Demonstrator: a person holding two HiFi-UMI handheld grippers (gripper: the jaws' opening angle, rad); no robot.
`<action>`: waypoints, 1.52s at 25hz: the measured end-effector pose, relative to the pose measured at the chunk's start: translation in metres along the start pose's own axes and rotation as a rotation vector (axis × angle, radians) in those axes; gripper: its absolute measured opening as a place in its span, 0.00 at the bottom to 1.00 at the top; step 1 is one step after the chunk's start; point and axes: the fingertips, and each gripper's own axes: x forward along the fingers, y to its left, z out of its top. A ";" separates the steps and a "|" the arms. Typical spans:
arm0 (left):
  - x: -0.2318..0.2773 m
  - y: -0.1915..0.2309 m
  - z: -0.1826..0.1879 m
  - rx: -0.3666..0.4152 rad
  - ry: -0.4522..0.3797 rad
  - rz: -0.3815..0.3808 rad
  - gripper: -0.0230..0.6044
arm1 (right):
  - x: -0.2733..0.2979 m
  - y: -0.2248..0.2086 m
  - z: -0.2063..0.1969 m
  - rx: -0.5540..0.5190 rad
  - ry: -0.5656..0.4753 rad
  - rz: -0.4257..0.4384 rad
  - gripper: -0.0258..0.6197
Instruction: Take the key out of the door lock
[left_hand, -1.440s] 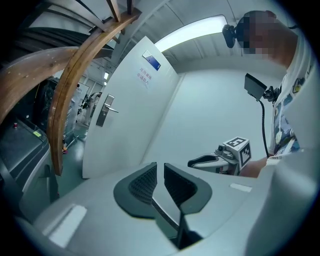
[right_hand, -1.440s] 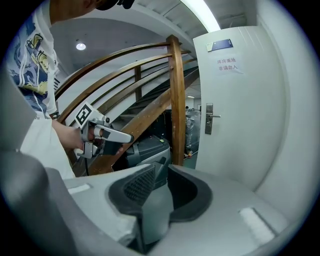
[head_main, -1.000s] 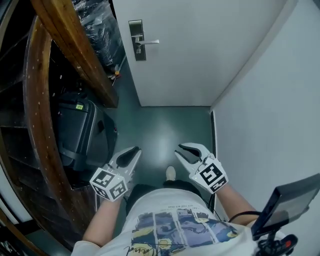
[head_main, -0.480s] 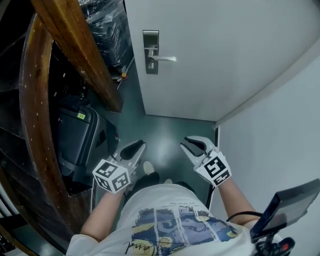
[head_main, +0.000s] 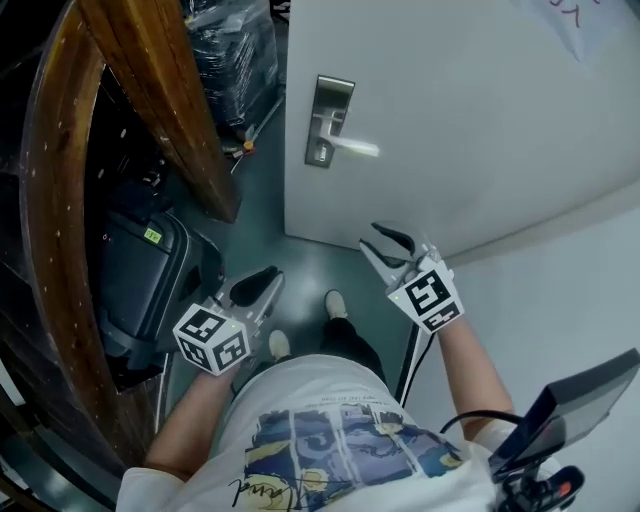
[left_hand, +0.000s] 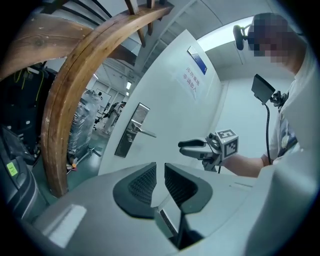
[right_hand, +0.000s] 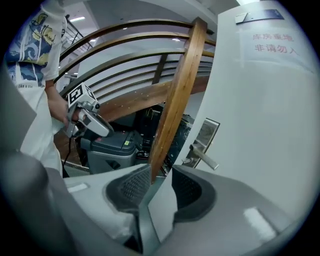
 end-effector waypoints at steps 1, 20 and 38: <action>0.005 0.007 0.001 -0.007 0.001 0.015 0.13 | 0.010 -0.015 0.004 -0.030 0.000 0.000 0.22; 0.109 0.054 0.014 -0.099 -0.054 0.246 0.17 | 0.138 -0.130 0.006 -0.262 0.032 0.294 0.28; 0.179 0.106 0.026 -0.384 -0.275 0.266 0.19 | 0.145 -0.126 0.000 -0.236 -0.045 0.406 0.22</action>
